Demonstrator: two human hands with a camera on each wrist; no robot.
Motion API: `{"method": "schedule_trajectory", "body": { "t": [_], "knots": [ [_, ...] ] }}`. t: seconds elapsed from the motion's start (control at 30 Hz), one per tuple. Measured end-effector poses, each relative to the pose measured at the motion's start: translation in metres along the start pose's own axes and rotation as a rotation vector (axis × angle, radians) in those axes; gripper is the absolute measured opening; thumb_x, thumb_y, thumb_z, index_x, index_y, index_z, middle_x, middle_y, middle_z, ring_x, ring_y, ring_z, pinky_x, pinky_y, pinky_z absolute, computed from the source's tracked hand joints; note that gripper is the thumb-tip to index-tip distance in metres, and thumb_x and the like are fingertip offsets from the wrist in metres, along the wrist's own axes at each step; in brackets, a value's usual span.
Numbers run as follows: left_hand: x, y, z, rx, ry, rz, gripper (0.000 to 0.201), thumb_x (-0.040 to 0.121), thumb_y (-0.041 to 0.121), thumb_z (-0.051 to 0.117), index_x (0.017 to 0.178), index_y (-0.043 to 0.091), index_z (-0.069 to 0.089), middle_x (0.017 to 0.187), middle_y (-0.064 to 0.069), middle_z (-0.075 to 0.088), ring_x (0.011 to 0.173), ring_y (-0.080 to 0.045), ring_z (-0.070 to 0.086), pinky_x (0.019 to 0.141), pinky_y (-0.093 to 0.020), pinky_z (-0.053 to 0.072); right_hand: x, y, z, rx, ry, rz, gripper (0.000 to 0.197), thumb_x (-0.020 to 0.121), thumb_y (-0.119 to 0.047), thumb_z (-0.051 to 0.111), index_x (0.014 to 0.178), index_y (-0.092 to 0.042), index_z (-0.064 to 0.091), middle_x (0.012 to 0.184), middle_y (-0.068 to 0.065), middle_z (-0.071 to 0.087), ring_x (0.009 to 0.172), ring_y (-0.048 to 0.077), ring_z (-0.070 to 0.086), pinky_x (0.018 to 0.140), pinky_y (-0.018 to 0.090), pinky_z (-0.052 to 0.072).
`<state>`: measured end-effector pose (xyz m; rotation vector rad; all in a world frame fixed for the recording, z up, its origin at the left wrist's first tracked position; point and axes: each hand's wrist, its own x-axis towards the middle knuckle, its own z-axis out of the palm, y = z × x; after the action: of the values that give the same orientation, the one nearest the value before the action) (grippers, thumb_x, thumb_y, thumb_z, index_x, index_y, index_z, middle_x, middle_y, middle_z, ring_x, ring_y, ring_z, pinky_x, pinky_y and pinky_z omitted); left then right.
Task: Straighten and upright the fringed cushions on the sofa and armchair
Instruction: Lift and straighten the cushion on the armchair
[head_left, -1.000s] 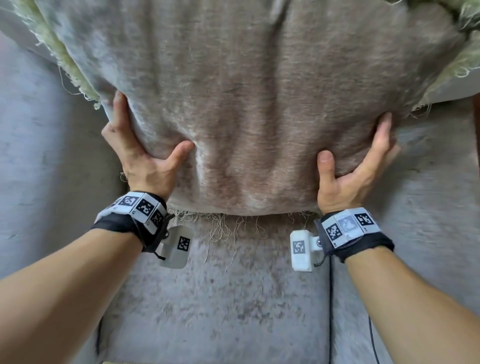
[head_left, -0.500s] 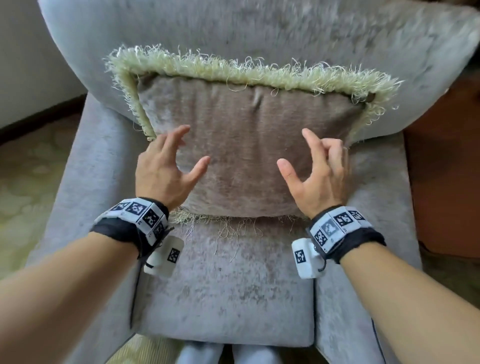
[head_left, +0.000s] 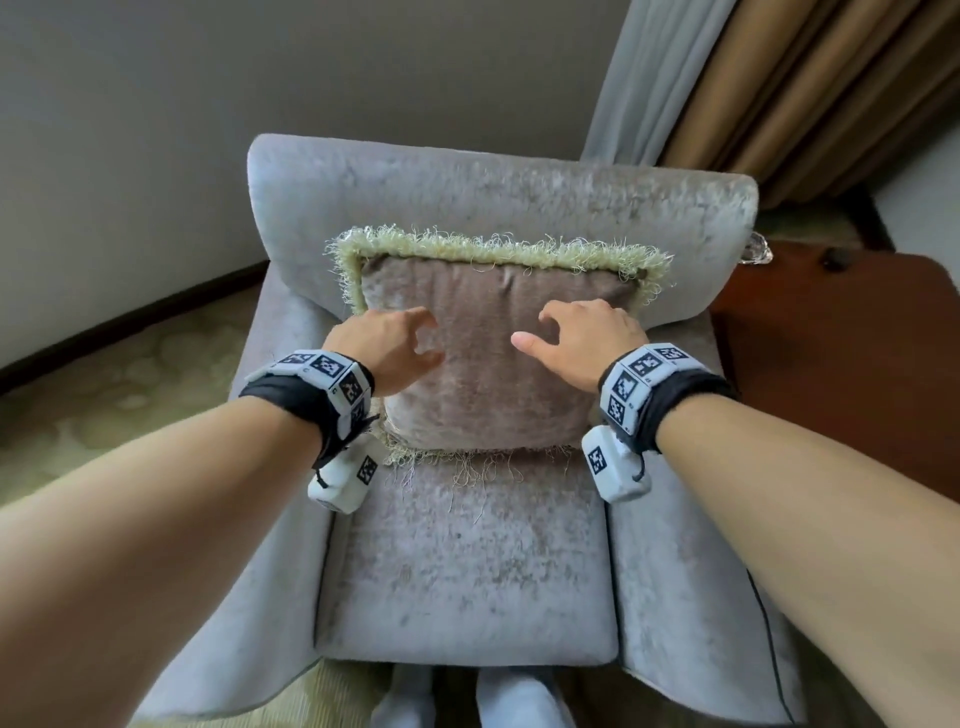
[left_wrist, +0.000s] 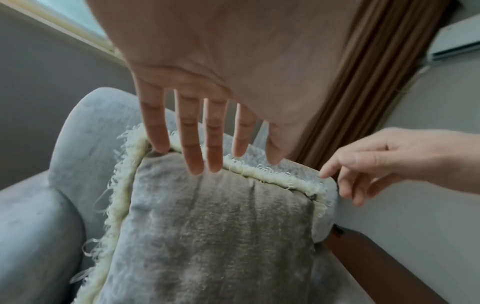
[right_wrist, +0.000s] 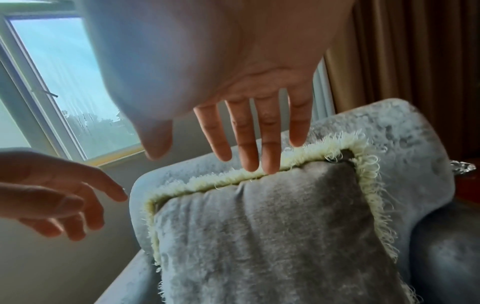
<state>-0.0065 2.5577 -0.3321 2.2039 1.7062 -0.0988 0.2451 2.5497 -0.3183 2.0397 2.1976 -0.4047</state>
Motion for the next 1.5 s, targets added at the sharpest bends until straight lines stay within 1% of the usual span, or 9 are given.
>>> {"method": "schedule_trajectory", "body": {
  "t": [0.13,0.3,0.5,0.83,1.0,1.1,1.3,1.4,1.5],
  "knots": [
    [-0.025,-0.002,-0.013,0.068,-0.082,0.107,0.052,0.095,0.059,0.053,0.142,0.038,0.050,0.116,0.008,0.073,0.103,-0.018,0.068,0.088,-0.038,0.059,-0.028,-0.018,-0.012,-0.043,-0.048,0.028,0.068,0.087,-0.079,0.038,0.128,-0.030,0.059,0.118,0.005,0.069,0.112,0.035,0.063,0.093,0.045,0.048],
    [-0.041,-0.004,-0.016,0.146,-0.105,0.169,0.051,0.095,0.060,0.053,0.143,0.044,0.046,0.116,0.010,0.073,0.095,-0.014,0.068,0.066,-0.026,0.050,-0.043,-0.027,-0.015,-0.111,-0.144,0.040,0.070,0.088,-0.079,0.037,0.136,-0.030,0.053,0.125,0.007,0.066,0.113,0.035,0.062,0.091,0.043,0.048],
    [-0.036,0.005,-0.013,0.133,-0.076,0.194,0.059,0.093,0.064,0.049,0.148,0.048,0.036,0.114,0.008,0.072,0.099,-0.018,0.068,0.080,-0.036,0.058,-0.047,-0.020,-0.017,-0.104,-0.160,0.022,0.072,0.089,-0.079,0.036,0.143,-0.033,0.044,0.125,0.009,0.066,0.114,0.037,0.061,0.090,0.044,0.047],
    [0.001,0.020,0.015,0.130,-0.113,0.158,0.061,0.093,0.066,0.047,0.149,0.045,0.033,0.107,0.006,0.074,0.093,-0.016,0.070,0.074,-0.033,0.059,-0.014,0.026,0.003,-0.053,-0.168,-0.034,0.073,0.089,-0.078,0.038,0.149,-0.037,0.034,0.124,0.009,0.067,0.114,0.039,0.061,0.091,0.045,0.048],
    [0.031,0.030,0.042,0.113,-0.056,0.131,0.074,0.093,0.068,0.047,0.156,0.046,0.015,0.107,0.006,0.075,0.077,-0.013,0.071,0.064,-0.033,0.062,0.013,0.065,0.030,0.042,-0.137,-0.073,0.078,0.089,-0.077,0.037,0.155,-0.041,0.019,0.118,0.004,0.066,0.112,0.034,0.062,0.093,0.046,0.050],
    [0.044,0.029,0.069,-0.031,0.068,0.064,0.079,0.092,0.068,0.048,0.158,0.046,0.009,0.110,0.001,0.072,0.076,-0.015,0.068,0.060,-0.033,0.060,0.023,0.085,0.056,0.185,-0.022,-0.033,0.078,0.090,-0.076,0.037,0.157,-0.043,0.013,0.120,0.001,0.062,0.112,0.030,0.061,0.093,0.046,0.049],
    [0.068,0.010,0.140,-0.227,0.432,-0.201,0.073,0.093,0.058,0.055,0.156,0.047,0.020,0.114,-0.005,0.055,0.092,-0.026,0.064,0.075,-0.042,0.057,0.050,0.114,0.123,0.435,0.282,0.081,0.078,0.092,-0.062,0.051,0.158,-0.040,0.017,0.127,-0.001,0.046,0.116,0.020,0.053,0.094,0.033,0.043],
    [0.092,-0.008,0.173,-0.341,0.606,-0.287,0.073,0.089,0.056,0.060,0.154,0.045,0.028,0.129,-0.010,0.045,0.107,-0.027,0.059,0.084,-0.044,0.055,0.077,0.129,0.159,0.563,0.541,0.092,0.079,0.091,-0.057,0.058,0.158,-0.027,0.027,0.126,0.004,0.039,0.116,0.021,0.047,0.098,0.020,0.032],
    [0.113,-0.024,0.204,-0.499,0.768,-0.344,0.075,0.086,0.055,0.063,0.153,0.037,0.035,0.142,-0.020,0.033,0.127,-0.030,0.045,0.105,-0.039,0.045,0.103,0.139,0.189,0.591,0.739,0.085,0.081,0.089,-0.058,0.056,0.156,-0.019,0.033,0.131,0.018,0.038,0.120,0.031,0.045,0.102,0.030,0.037]
  ]
}}
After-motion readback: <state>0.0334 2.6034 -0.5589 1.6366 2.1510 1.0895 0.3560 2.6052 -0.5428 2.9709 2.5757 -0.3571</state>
